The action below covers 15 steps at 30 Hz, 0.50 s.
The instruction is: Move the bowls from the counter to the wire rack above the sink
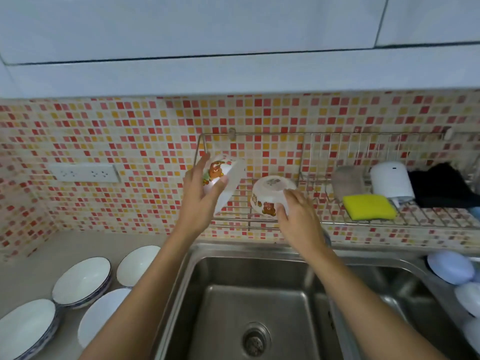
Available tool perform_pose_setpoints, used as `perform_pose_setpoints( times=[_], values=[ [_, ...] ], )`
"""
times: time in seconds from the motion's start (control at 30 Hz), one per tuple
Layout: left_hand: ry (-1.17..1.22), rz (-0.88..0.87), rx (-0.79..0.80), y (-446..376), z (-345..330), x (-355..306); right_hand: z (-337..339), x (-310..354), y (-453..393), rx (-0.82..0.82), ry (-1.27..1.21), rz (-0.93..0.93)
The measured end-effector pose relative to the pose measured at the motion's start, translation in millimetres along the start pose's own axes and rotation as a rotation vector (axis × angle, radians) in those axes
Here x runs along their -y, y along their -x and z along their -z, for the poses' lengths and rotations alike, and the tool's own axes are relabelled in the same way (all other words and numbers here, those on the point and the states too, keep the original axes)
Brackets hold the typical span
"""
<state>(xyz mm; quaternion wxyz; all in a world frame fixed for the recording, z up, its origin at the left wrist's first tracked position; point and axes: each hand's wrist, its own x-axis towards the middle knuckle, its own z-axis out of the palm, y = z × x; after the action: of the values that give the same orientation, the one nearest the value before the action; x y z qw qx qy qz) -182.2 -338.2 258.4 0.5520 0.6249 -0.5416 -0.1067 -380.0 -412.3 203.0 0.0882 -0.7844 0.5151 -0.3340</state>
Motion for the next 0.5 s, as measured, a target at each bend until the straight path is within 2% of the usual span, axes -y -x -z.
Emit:
perform_pose_setpoints(
  times=[0.13, 0.27, 0.37, 0.5],
  values=[
    [-0.388, -0.147, 0.099, -24.3, -22.3, 28.2, -16.2, -22.6, -6.4, 0.084, 0.158, -0.046],
    [-0.713, -0.221, 0.228, -40.6, -36.8, 55.7, -29.7, -30.8, -0.6, 0.052, 0.308, 0.022],
    [-0.849, -0.237, 0.288, -45.4, -42.9, 71.6, -34.5, -32.6, -0.5, 0.027, 0.331, 0.029],
    [-0.895, -0.223, 0.327, -50.6, -47.6, 81.4, -35.2, -33.7, 1.1, 0.028, 0.352, 0.044]
  ],
)
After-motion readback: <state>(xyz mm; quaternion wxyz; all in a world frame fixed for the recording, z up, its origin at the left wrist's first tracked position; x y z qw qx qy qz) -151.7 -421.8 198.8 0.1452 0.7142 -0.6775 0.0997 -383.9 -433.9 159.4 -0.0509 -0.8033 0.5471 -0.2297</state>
